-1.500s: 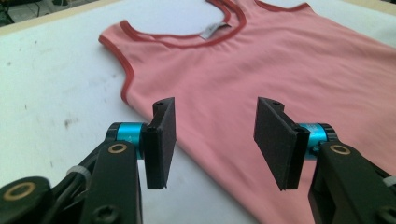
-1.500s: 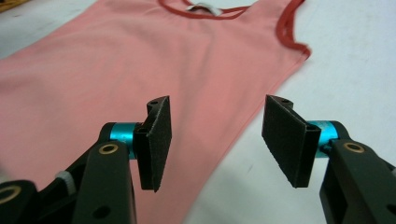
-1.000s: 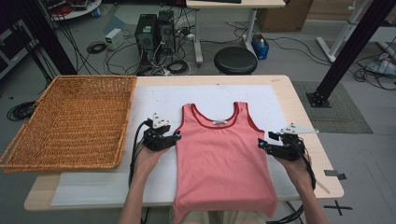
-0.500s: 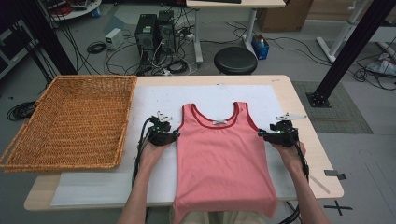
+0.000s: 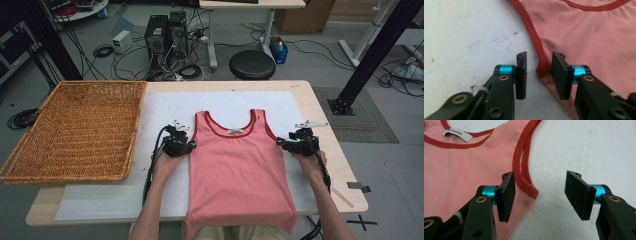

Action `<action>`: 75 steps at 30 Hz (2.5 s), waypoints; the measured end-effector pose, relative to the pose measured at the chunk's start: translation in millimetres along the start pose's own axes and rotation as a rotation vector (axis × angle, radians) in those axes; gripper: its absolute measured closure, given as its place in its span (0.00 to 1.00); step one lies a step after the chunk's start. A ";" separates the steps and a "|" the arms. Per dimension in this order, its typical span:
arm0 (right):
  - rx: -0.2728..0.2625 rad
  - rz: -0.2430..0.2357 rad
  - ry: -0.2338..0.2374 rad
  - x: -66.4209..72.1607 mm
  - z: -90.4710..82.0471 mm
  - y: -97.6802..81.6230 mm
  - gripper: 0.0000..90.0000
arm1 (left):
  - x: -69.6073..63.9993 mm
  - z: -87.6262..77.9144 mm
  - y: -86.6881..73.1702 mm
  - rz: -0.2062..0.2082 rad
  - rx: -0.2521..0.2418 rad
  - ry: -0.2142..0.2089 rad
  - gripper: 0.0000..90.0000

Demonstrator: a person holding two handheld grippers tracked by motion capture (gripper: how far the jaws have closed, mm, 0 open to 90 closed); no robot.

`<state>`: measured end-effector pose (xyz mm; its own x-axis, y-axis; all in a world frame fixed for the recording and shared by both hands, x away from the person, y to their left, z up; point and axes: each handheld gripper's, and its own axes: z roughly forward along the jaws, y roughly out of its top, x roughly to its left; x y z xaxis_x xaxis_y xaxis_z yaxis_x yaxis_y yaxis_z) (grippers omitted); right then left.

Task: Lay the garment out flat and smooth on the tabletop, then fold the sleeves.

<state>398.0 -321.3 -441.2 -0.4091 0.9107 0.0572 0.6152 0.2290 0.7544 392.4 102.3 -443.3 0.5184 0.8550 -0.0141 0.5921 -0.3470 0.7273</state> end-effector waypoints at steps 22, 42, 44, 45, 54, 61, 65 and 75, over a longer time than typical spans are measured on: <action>0.036 -0.058 -0.003 -1.2 7.5 -0.3 0.94 | 10.7 -3.2 -2.4 0.003 -0.003 0.039 0.91; -0.032 -0.006 0.054 9.9 -24.9 -6.7 0.31 | 0.4 -28.9 0.6 0.015 -0.100 -0.028 0.33; -0.032 -0.007 0.048 11.0 -28.6 -10.1 0.29 | -2.0 -29.9 1.1 0.021 -0.099 -0.026 0.33; -0.032 -0.008 0.046 10.7 -29.7 -11.5 0.28 | -2.9 -30.8 1.3 0.025 -0.096 -0.026 0.33; -0.027 -0.034 0.053 14.7 -32.2 -13.2 0.27 | -6.5 -40.4 2.1 0.040 -0.122 -0.021 0.33; -0.030 -0.043 0.053 21.1 -34.5 -15.8 0.27 | -7.9 -47.2 2.3 0.035 -0.147 -0.025 0.33; -0.028 -0.041 0.058 21.7 -33.7 -17.1 0.27 | -9.6 -47.0 2.1 0.047 -0.139 -0.024 0.33; -0.039 -0.045 0.068 25.1 -38.6 -18.0 0.27 | -14.8 -51.8 6.9 0.082 -0.133 -0.029 0.33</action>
<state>350.7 -315.8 -428.0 -0.4815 0.8740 0.0661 0.5694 0.2545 0.7817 356.9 107.2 -402.5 0.5801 0.8140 0.0303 0.4616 -0.3591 0.8112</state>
